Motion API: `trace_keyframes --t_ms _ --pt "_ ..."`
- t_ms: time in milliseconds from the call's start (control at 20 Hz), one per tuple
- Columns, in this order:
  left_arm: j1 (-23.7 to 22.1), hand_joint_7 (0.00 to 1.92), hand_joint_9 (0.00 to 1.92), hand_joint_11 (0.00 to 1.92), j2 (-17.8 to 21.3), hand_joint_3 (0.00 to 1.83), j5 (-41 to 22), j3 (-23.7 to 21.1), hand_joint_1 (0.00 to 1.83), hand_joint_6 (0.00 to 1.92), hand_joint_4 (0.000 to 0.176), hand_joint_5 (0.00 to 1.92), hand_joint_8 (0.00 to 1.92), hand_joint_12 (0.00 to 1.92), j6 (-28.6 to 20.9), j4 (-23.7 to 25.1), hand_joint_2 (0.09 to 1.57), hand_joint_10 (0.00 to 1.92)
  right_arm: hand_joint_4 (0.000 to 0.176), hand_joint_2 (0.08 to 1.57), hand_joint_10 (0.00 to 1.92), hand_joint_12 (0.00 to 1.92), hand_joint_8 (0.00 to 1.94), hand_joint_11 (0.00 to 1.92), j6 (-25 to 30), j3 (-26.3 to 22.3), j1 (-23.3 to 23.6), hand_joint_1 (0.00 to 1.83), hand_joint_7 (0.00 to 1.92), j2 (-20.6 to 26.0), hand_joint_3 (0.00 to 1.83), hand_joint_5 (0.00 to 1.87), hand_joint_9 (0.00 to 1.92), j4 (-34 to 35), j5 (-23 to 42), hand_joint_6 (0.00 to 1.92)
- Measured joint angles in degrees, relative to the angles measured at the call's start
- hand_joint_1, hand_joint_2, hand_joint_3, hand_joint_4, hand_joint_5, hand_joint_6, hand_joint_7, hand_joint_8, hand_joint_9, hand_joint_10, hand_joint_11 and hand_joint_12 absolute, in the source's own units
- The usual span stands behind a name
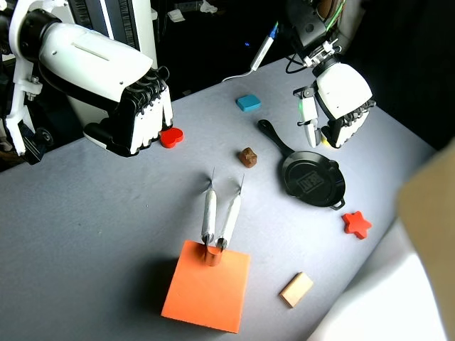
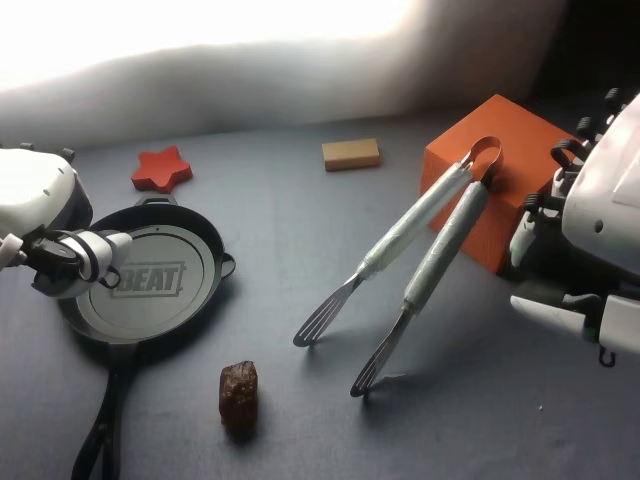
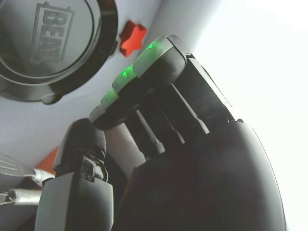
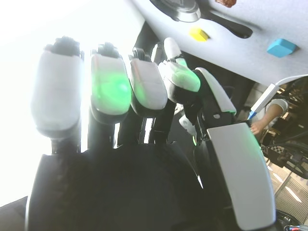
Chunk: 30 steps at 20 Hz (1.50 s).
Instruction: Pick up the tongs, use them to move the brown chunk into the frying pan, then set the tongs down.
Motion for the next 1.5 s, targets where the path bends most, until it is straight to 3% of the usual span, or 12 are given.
trace_keyframes --t_ms 100,150,200,400,450,550,650,800,850,1200,1400,1500 --pt "-0.2 0.05 0.06 0.0 0.0 0.32 -0.6 0.0 0.04 0.06 0.058 0.06 0.02 0.49 0.0 0.1 1.1 0.09 0.0 1.06 0.43 1.23 0.12 0.0 -0.9 0.0 -0.2 0.63 0.39 0.1 0.17 0.29 0.32 0.1 -0.1 0.29" --pt "-0.4 0.07 0.09 0.0 0.0 0.04 -0.9 0.0 0.01 0.0 0.058 0.03 0.0 0.41 0.2 -0.6 1.25 0.01 0.0 1.12 0.09 1.11 0.0 0.0 -2.0 0.0 -0.2 0.57 0.4 0.1 0.01 0.3 0.41 0.1 -0.3 0.04" --pt "-0.4 0.1 0.11 0.0 0.0 0.01 -1.4 -0.2 0.04 0.01 0.055 0.08 0.0 0.5 0.1 -0.9 1.25 0.01 0.0 1.11 0.04 1.08 0.0 0.0 -2.8 0.0 -0.2 0.52 0.34 0.0 0.0 0.26 0.38 0.2 -0.7 0.01" --pt "-0.6 0.1 0.13 0.0 0.0 0.0 -4.2 -0.6 0.04 0.01 0.063 0.11 0.01 0.64 0.2 -1.5 1.21 0.01 0.0 1.1 0.0 0.98 0.0 0.0 -4.5 0.2 -0.3 0.53 0.31 -1.1 0.0 0.24 0.32 0.1 -1.1 0.0" --pt "-0.6 0.08 0.11 0.0 0.0 0.0 -4.3 -0.6 0.01 0.01 0.067 0.08 0.0 0.56 0.2 -2.0 1.21 0.01 0.0 1.1 0.0 0.94 0.0 0.0 -5.0 0.7 -0.3 0.52 0.3 -1.6 0.0 0.22 0.3 -0.3 -1.3 0.0" --pt "-0.6 0.07 0.09 0.0 0.0 0.0 -4.3 -0.6 0.0 0.0 0.029 0.06 0.0 0.41 0.1 -2.0 1.16 0.0 0.0 1.04 0.0 0.87 0.0 0.0 -5.2 2.2 -0.4 0.61 0.27 -3.2 0.0 0.21 0.26 -2.6 -1.4 0.0" --pt "-0.7 0.11 0.12 0.0 0.0 0.0 -4.3 -0.6 0.0 0.01 0.019 0.08 0.01 0.48 0.1 -2.3 1.14 0.01 0.0 1.03 0.0 0.67 0.0 0.0 -5.2 3.9 0.3 0.59 0.2 -4.8 0.0 0.14 0.18 -2.9 -2.8 0.0" --pt "-0.8 0.08 0.08 0.0 0.0 0.0 -4.5 -0.8 0.0 0.0 0.019 0.05 0.0 0.4 -0.1 -2.9 1.15 0.0 0.0 0.97 0.01 0.21 0.0 0.0 -3.0 7.8 3.7 0.63 0.08 -8.0 0.0 0.04 0.06 -3.2 -6.8 0.0" --pt "-0.9 0.06 0.06 0.0 0.0 0.0 -4.5 -0.9 0.0 0.0 0.006 0.05 0.0 0.33 -0.3 -2.9 1.16 0.0 0.0 0.94 0.0 0.1 0.0 0.0 -3.1 8.4 4.1 0.66 0.06 -8.7 0.0 0.01 0.04 -3.2 -7.4 0.0" --pt "-1.4 0.07 0.09 0.0 -0.3 0.0 -4.6 -2.5 0.0 0.0 0.0 0.07 0.0 0.46 -0.4 -3.3 1.12 0.01 0.0 0.85 0.0 0.01 0.0 0.0 -9.5 13.8 7.5 0.79 0.0 -15.6 0.0 0.0 0.0 -3.4 -11.0 0.0" --pt "-2.2 0.05 0.05 0.0 -2.0 0.01 -4.6 -2.3 0.0 0.0 0.004 0.04 0.0 0.21 0.2 -3.1 1.19 0.0 0.0 0.82 0.0 0.0 0.0 0.0 -9.5 17.7 11.2 0.92 0.0 -19.5 0.0 0.0 0.0 -3.7 -16.8 0.0" --pt "-2.2 0.06 0.06 0.0 -2.4 0.01 -4.6 -2.5 0.0 0.0 0.002 0.05 0.0 0.25 0.2 -3.3 1.2 0.01 0.0 0.83 0.0 0.0 0.0 0.0 -7.8 19.5 11.9 0.94 0.0 -21.8 0.0 0.0 0.0 -3.8 -18.8 0.0"
